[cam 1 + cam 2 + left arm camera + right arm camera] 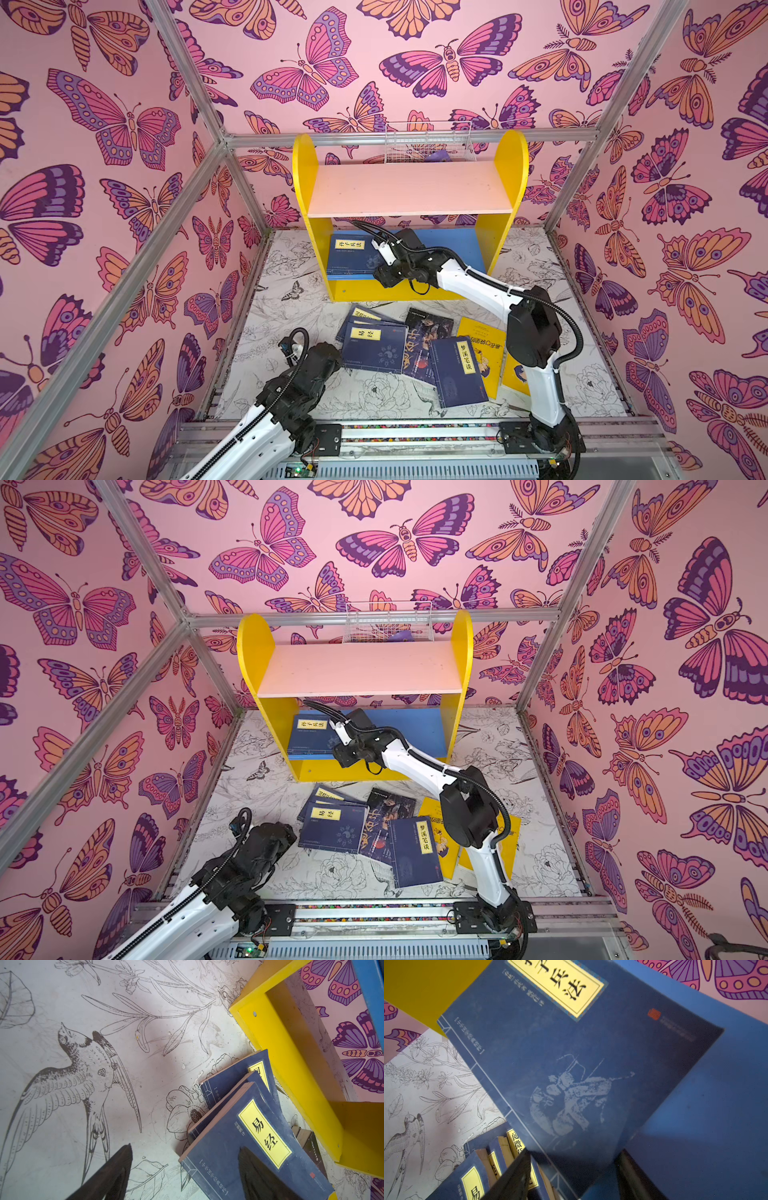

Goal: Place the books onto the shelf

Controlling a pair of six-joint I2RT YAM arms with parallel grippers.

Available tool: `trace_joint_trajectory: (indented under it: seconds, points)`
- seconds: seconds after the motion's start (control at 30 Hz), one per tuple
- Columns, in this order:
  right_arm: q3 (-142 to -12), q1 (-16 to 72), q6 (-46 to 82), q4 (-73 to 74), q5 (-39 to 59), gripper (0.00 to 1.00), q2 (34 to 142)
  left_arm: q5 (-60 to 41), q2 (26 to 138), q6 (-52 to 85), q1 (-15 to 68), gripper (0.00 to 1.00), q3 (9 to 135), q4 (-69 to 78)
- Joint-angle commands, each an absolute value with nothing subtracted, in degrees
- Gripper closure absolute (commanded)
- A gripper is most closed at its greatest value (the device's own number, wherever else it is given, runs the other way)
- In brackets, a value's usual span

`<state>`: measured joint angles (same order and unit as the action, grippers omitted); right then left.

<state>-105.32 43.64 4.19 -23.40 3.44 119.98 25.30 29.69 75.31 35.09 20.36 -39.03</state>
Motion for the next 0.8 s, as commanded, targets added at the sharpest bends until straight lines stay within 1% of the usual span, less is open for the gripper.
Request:
trace_joint_trajectory:
  seconds: [0.0,0.3,0.47,0.77]
  points:
    - [-106.9,43.3,2.4,-24.8,2.8,0.36,121.9,25.8,29.4,75.3,34.7,0.18,19.4,-39.6]
    - [-108.0,41.8,0.2,-25.9,4.6,0.38,122.1,26.0,29.7,75.4,34.6,0.18,19.4,-39.6]
    - [-108.1,41.7,1.2,-25.3,8.0,0.39,122.3,26.2,30.0,75.2,34.7,0.19,19.6,-39.6]
    - [-108.4,43.6,2.3,-24.6,9.8,0.4,123.3,26.4,30.9,74.9,34.7,0.19,19.9,-39.3]
